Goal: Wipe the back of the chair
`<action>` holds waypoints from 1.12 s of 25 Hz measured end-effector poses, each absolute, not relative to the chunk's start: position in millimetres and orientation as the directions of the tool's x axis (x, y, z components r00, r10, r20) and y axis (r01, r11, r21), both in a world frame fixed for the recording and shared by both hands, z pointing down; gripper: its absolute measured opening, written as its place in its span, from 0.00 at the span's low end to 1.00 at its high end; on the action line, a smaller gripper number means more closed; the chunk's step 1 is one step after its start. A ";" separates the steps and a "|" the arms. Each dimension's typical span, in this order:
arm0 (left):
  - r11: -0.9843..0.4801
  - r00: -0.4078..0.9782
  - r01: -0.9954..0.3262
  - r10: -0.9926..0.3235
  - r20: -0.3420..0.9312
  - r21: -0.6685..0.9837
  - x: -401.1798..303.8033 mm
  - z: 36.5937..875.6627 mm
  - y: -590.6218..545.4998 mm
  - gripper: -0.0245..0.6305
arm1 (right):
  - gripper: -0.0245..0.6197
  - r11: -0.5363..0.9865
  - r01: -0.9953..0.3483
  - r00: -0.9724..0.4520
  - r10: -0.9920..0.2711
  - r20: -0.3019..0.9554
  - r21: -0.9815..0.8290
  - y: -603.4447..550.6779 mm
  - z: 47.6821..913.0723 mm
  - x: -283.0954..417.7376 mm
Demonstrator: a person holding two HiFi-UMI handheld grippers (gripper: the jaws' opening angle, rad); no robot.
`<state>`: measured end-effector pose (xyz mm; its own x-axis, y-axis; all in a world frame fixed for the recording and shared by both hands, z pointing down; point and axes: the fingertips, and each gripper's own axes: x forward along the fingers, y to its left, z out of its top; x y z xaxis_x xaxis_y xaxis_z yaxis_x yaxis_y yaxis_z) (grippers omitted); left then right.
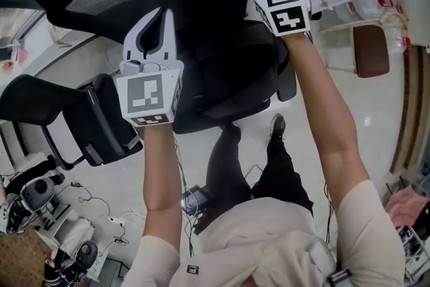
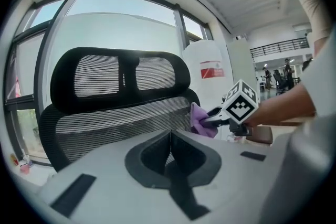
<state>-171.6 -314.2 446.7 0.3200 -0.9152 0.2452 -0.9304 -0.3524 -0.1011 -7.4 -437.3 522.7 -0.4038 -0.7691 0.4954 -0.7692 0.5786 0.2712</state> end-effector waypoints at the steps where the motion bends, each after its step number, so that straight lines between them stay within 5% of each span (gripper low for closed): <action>1: -0.356 0.323 -0.929 -0.913 0.247 -0.100 -166.7 447.4 -313.6 0.05 | 0.12 0.579 -0.770 -0.404 -0.768 0.496 0.269 -436.2 523.1 -4.0; 9: -0.296 0.264 -0.951 -0.929 0.260 -0.092 -196.3 450.6 -305.4 0.05 | 0.12 0.659 -0.711 -0.490 -0.715 0.498 0.246 -428.2 525.4 -56.2; 23: 0.006 -0.030 -0.996 -0.962 0.272 -0.088 -395.9 467.8 -227.2 0.05 | 0.12 0.906 -0.363 -0.751 -0.422 0.507 0.216 -337.9 551.4 -349.7; 28: 0.028 -0.051 -0.996 -0.959 0.280 -0.084 -418.5 476.3 -216.1 0.05 | 0.12 0.907 -0.353 -0.751 -0.421 0.509 0.229 -331.4 558.0 -373.1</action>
<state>-418.5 -216.1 476.3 -0.0511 -0.9586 0.2803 -0.9960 0.0285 -0.0844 -373.1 -331.4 558.0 -0.7508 -0.4209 0.5091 -0.3533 0.9071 0.2289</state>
